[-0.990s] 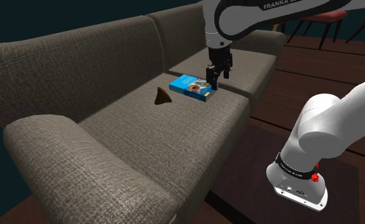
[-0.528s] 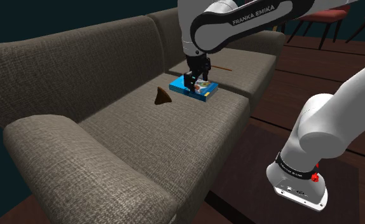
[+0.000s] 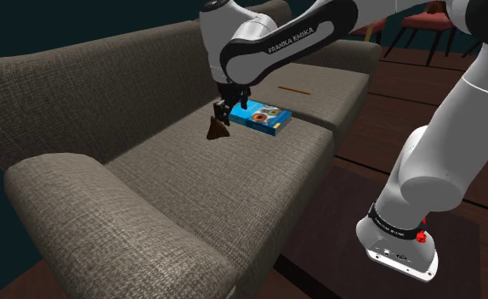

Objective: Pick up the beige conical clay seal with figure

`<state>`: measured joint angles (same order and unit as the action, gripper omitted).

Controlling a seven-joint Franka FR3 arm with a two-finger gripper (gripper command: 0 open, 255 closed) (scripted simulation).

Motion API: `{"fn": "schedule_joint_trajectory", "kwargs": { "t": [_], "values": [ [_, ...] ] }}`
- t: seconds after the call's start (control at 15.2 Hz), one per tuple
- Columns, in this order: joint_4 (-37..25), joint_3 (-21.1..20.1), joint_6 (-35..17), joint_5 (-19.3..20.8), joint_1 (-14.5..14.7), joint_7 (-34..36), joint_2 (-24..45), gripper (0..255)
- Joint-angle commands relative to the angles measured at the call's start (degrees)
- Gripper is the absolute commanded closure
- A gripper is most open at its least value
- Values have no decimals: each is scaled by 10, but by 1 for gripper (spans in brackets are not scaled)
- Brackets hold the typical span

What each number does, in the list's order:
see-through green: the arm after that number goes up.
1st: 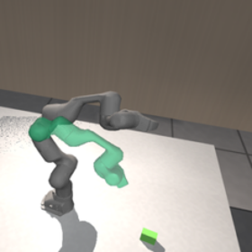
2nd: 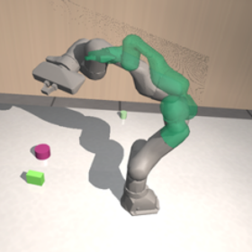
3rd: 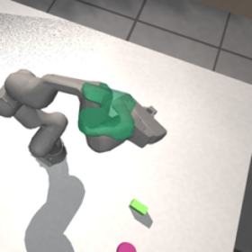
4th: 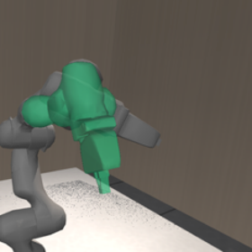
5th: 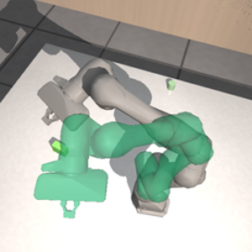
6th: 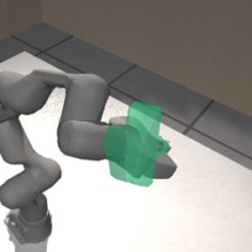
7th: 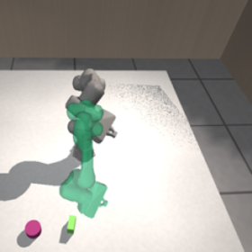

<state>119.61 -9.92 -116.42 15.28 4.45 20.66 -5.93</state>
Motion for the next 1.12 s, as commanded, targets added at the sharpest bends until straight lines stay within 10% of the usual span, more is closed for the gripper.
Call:
{"fn": "schedule_joint_trajectory", "kwargs": {
  "t": [0.0,0.86,0.92,1.06],
  "values": [
    [-34,-8,-12,23,3,20,37,0],
    [-68,-15,-71,83,14,76,125,0],
    [-69,-15,-71,82,13,75,125,255],
    [-69,-15,-71,82,13,75,125,255]
  ]
}}
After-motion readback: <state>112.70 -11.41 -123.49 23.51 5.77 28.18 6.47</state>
